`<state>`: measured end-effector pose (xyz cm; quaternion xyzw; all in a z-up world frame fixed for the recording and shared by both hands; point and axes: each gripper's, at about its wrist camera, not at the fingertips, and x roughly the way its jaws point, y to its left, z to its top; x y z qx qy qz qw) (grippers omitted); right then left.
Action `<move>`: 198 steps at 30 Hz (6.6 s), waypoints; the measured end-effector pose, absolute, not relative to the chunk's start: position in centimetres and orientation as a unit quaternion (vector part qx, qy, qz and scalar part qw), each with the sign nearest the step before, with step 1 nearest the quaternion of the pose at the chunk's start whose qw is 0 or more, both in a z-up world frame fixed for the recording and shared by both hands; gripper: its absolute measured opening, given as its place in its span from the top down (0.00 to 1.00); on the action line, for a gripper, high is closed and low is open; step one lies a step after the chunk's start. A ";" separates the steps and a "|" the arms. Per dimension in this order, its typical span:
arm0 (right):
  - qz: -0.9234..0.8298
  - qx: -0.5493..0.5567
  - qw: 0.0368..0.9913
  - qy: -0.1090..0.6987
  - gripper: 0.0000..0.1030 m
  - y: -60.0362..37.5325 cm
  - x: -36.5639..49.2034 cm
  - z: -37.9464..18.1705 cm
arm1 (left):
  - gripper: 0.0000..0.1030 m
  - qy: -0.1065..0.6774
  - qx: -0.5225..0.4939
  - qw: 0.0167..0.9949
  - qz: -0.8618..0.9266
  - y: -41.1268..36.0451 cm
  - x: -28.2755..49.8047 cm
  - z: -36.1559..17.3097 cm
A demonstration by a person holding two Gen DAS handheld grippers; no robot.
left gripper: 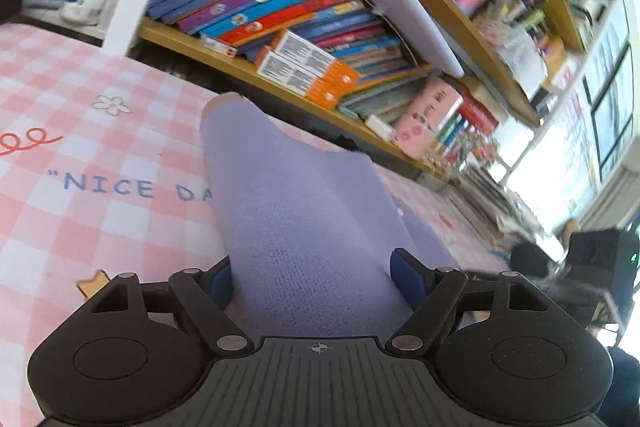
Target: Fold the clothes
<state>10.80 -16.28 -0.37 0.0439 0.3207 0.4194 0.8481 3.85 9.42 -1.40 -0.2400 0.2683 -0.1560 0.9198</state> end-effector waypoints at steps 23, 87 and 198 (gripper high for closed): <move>0.434 0.143 0.810 0.367 0.43 -19.8 11.3 -2.3 | 0.24 0.273 -0.281 0.906 -0.160 9.2 3.3 -1.9; 0.448 -0.008 0.875 0.183 0.67 -16.6 10.0 0.3 | 0.40 0.198 -0.240 0.929 -0.199 10.5 5.9 0.2; 0.209 -0.066 0.962 0.164 0.00 -17.0 10.4 0.3 | 0.00 0.218 -0.037 0.973 0.072 5.0 5.7 1.1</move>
